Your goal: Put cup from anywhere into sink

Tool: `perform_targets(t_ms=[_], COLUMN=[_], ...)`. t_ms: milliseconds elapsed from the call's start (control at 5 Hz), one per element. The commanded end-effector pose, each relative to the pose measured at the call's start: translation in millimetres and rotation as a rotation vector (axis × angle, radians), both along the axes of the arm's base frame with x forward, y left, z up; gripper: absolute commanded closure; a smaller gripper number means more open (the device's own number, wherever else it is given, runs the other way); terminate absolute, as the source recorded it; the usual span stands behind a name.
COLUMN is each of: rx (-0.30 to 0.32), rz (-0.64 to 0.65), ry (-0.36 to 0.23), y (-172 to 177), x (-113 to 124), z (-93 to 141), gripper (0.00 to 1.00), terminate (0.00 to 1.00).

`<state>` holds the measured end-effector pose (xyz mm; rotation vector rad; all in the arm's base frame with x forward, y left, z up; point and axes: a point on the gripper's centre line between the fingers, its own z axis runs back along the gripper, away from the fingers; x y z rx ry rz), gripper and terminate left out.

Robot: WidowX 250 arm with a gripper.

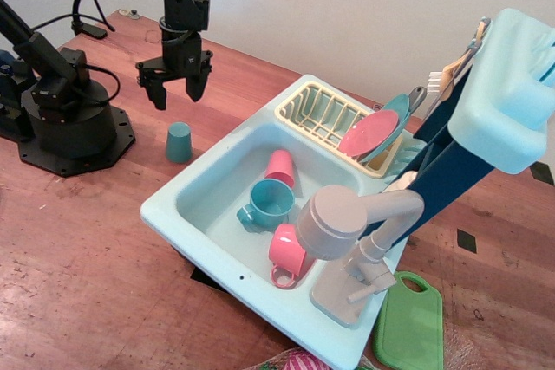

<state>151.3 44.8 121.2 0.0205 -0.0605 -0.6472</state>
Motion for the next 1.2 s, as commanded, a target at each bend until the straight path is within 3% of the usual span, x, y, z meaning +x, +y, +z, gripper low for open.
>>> perform_targets(t_ms=[0,400,600,1000], rx=[0.0,-0.014,-0.042,-0.052], rz=[0.0,0.001,-0.006,0.046], ry=[0.0,0.017,0.035,0.043], y=[0,0,-7,-18], x=[0,-1,-1,-20], z=[0,-29,-55,-90], gripper=[0.0,0.0,0.0,0.0], terminate=[0.0,0.0,0.0,0.0])
